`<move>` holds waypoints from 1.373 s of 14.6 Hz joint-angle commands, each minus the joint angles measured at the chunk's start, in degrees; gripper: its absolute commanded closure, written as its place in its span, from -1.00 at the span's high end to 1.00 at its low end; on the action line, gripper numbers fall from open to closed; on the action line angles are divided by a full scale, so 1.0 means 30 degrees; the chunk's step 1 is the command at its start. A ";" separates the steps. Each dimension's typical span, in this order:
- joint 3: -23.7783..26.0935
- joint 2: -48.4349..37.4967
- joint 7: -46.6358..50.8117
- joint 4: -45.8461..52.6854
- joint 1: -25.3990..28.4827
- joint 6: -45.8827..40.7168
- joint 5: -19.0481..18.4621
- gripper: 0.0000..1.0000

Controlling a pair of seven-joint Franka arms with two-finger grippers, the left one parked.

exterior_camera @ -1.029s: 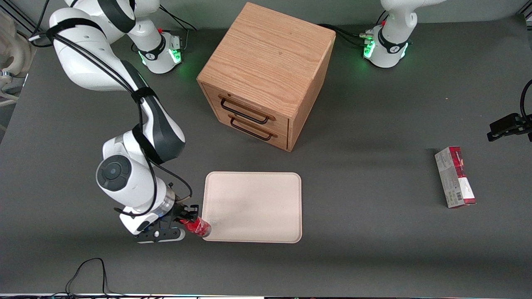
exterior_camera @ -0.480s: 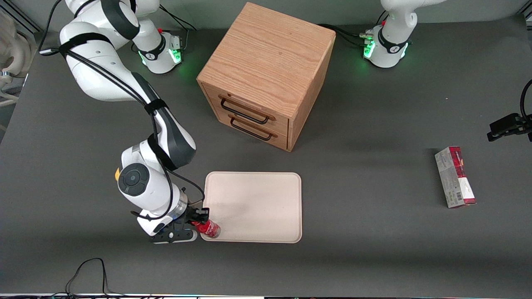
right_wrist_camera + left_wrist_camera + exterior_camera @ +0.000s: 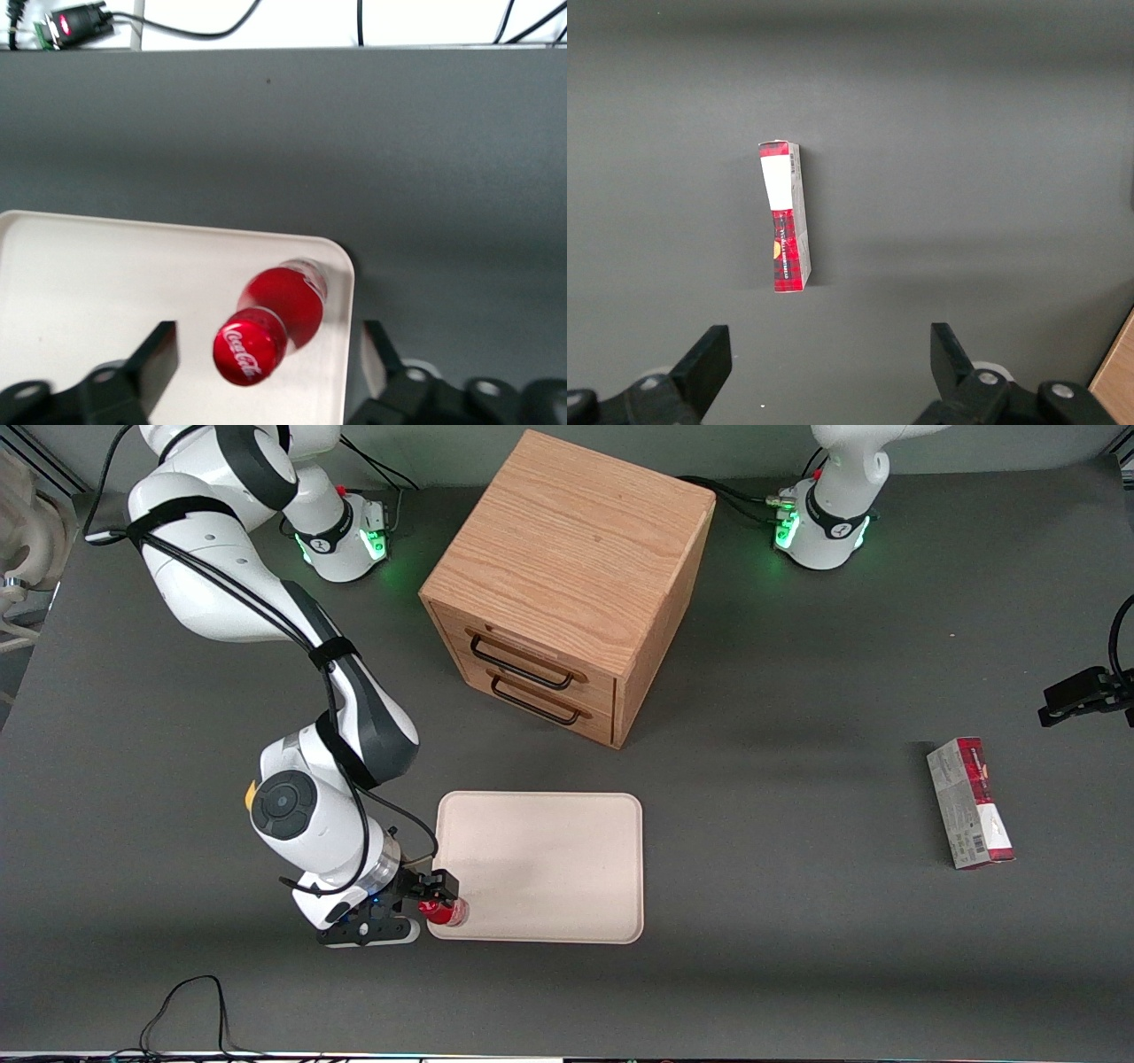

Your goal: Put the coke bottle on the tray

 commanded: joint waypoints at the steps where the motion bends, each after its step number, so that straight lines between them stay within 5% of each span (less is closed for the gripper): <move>1: 0.0123 -0.0835 0.0623 -0.0099 -0.0061 -0.0161 -0.0553 1.00; 7: -0.1132 -0.5720 -0.2451 -0.1933 -0.0091 -0.6925 -0.0116 1.00; 11: -0.4467 -1.1723 -0.5603 -0.7763 0.0026 -0.7861 0.3395 1.00; 13: -0.6022 -1.3954 -0.7604 -0.9263 0.0173 -0.9093 0.3838 1.00; 16: -0.7869 -1.6039 -0.7435 -0.9883 0.0086 -1.0998 0.5800 1.00; 20: -0.8256 -1.6924 -0.5390 -1.0149 0.0232 -1.1239 0.5688 1.00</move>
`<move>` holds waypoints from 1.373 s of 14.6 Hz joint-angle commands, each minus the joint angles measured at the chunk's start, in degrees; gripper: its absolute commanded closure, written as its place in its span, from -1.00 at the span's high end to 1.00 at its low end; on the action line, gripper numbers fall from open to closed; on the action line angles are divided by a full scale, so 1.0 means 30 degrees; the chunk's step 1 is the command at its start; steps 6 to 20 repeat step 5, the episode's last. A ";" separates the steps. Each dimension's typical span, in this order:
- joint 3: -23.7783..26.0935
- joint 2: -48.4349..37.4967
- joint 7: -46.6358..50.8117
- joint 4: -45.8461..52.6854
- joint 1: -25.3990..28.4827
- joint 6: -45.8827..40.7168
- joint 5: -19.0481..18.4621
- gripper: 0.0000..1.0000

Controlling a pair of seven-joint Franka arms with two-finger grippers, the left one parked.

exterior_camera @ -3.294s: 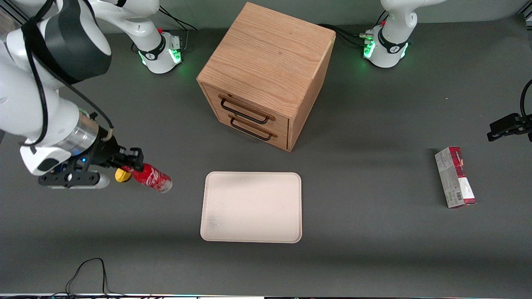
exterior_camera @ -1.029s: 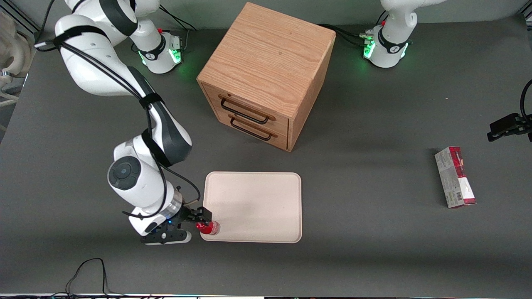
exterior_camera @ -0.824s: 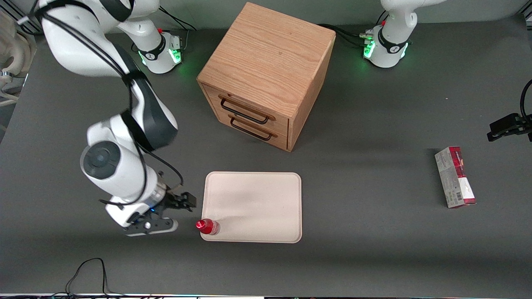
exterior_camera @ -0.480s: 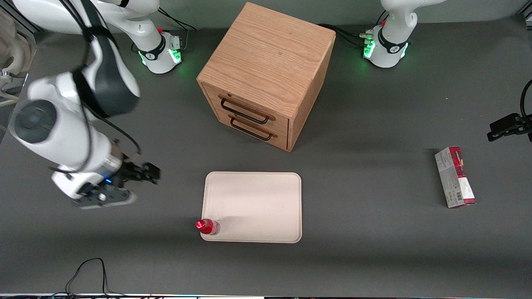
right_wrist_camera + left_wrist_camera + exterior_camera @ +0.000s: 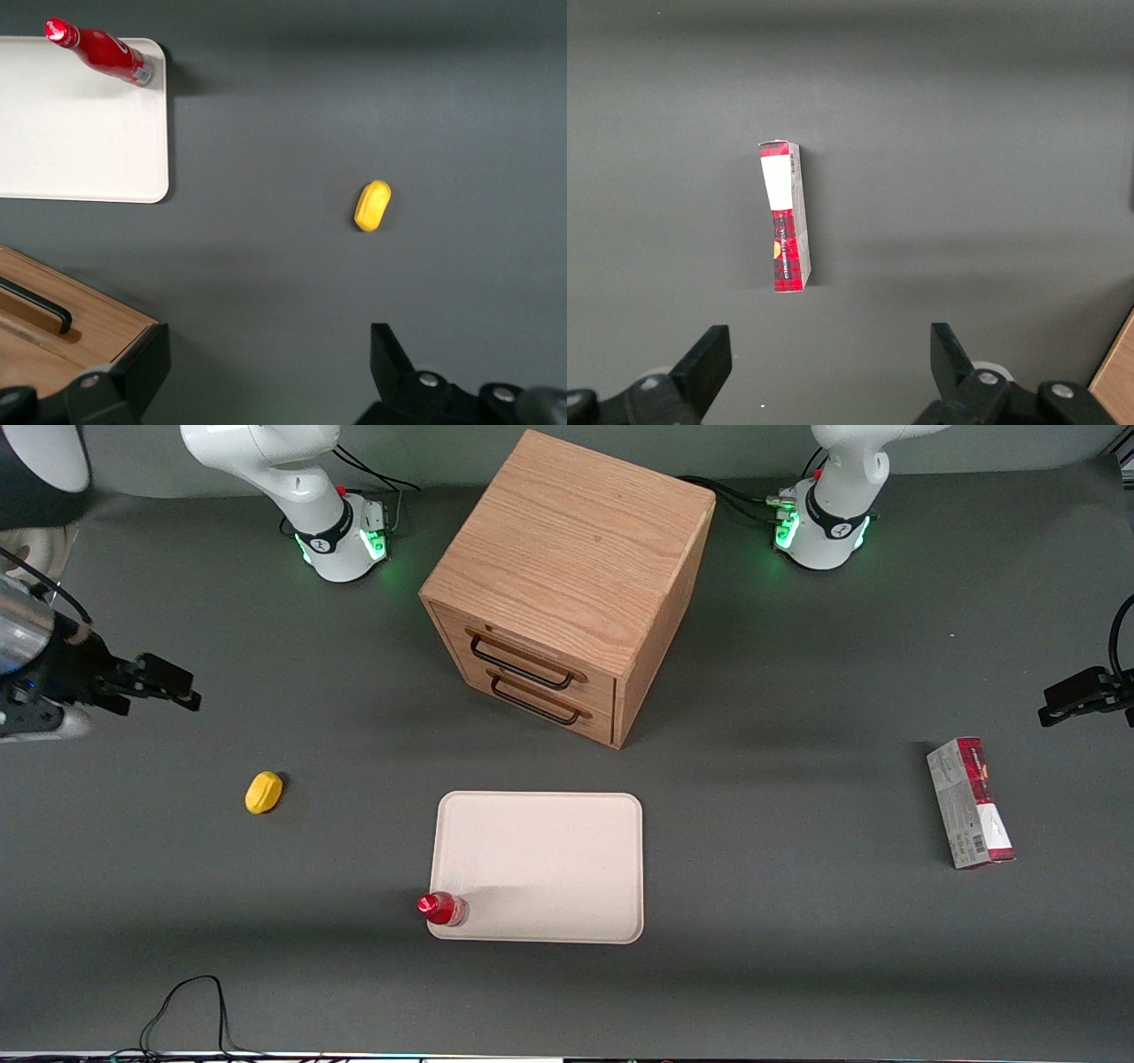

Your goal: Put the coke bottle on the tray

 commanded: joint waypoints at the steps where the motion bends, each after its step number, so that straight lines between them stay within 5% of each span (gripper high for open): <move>1: -0.0071 -0.0388 0.1522 -0.0691 0.0363 0.0407 0.0204 1.00; 20: -0.0071 -0.0388 0.1523 -0.0632 0.0363 0.0467 0.0087 1.00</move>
